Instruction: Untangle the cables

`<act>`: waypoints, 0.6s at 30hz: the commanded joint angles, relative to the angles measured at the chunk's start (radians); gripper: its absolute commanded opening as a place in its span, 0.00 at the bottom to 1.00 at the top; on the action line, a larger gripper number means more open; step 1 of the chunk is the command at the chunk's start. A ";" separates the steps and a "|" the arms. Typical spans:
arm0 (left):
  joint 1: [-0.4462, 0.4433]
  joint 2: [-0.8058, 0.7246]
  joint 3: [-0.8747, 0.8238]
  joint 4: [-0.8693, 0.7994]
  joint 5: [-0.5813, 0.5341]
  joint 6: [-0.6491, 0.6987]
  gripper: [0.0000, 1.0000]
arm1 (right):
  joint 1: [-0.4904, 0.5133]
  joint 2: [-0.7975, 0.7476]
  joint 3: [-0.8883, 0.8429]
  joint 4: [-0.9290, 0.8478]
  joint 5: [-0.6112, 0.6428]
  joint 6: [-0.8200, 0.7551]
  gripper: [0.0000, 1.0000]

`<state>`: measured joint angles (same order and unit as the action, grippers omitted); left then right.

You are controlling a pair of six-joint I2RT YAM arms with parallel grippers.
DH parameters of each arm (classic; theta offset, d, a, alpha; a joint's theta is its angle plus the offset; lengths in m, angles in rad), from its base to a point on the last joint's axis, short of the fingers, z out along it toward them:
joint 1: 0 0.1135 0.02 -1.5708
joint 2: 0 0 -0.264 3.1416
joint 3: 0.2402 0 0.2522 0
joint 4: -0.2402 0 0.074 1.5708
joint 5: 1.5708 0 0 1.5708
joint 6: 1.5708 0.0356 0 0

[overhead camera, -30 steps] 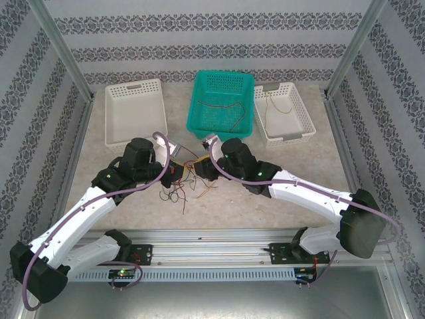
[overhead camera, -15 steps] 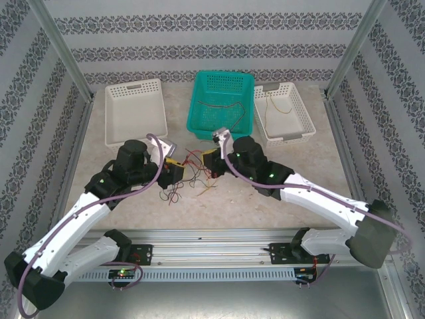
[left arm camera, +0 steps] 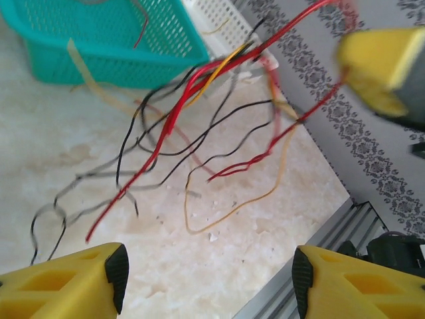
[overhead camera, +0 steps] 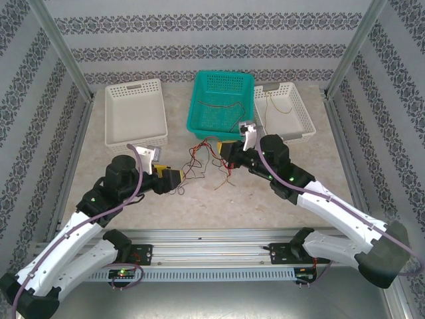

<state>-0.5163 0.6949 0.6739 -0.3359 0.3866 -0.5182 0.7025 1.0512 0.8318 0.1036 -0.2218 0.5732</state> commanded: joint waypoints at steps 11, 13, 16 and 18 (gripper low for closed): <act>-0.008 0.079 -0.200 0.349 0.019 -0.108 0.72 | -0.012 -0.088 0.020 0.068 -0.166 0.057 0.00; -0.008 0.096 -0.220 0.421 0.033 -0.132 0.74 | -0.012 -0.089 0.021 0.068 -0.185 0.060 0.00; -0.007 0.112 -0.251 0.534 0.054 -0.157 0.76 | -0.011 -0.085 0.019 0.078 -0.209 0.067 0.00; -0.008 0.123 -0.266 0.584 0.055 -0.165 0.77 | -0.012 -0.087 0.015 0.090 -0.228 0.073 0.00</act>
<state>-0.5163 0.8124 0.4229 0.0669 0.4141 -0.6464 0.7021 0.9817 0.8318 0.1261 -0.3954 0.6281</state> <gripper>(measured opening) 0.771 0.043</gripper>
